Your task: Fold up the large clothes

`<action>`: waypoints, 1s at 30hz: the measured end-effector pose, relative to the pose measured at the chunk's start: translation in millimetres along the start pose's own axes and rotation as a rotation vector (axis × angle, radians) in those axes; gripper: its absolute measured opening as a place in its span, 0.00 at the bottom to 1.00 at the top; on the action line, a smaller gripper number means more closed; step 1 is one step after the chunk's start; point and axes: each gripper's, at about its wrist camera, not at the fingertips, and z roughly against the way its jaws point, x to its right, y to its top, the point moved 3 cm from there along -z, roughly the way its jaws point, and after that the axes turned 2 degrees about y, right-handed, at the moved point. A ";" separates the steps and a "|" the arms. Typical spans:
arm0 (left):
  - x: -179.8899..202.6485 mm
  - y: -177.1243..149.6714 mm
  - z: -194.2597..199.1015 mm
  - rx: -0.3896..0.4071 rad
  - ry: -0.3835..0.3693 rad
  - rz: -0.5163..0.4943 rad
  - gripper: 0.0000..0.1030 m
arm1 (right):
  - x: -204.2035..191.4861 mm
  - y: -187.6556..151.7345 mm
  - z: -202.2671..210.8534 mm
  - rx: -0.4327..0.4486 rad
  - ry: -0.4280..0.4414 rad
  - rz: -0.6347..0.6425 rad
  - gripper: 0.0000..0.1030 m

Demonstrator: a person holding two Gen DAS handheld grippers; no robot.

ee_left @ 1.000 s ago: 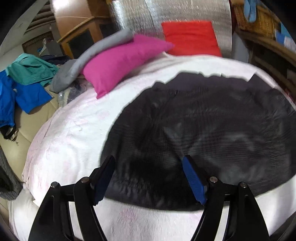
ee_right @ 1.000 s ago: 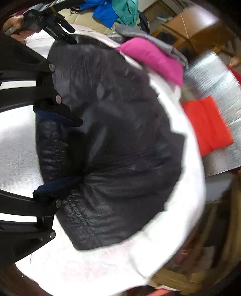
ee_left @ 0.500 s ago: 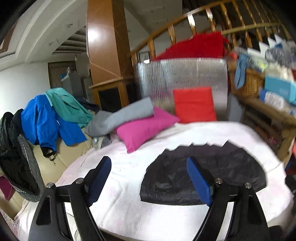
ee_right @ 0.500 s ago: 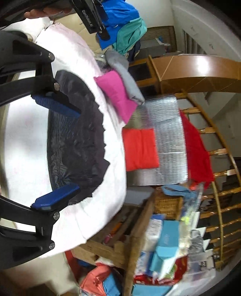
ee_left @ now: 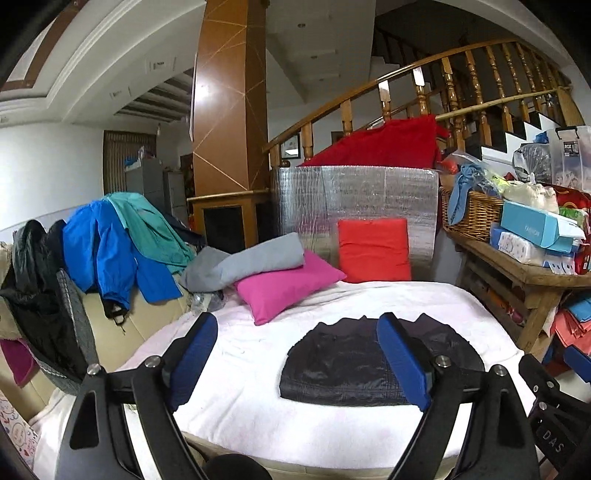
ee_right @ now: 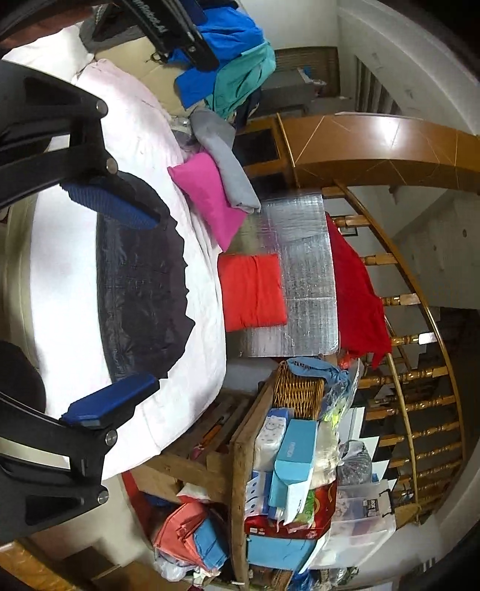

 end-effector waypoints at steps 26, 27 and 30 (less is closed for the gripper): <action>-3.1 2.4 26.2 0.051 -0.001 -0.005 0.88 | -10.3 -4.6 18.8 0.007 0.029 -0.002 0.81; -3.5 2.4 26.6 0.052 0.000 -0.005 0.88 | -11.1 -4.8 19.0 0.007 0.030 -0.001 0.81; -4.6 2.8 26.7 0.053 -0.002 -0.005 0.88 | -12.4 -5.4 20.2 0.007 0.033 -0.004 0.81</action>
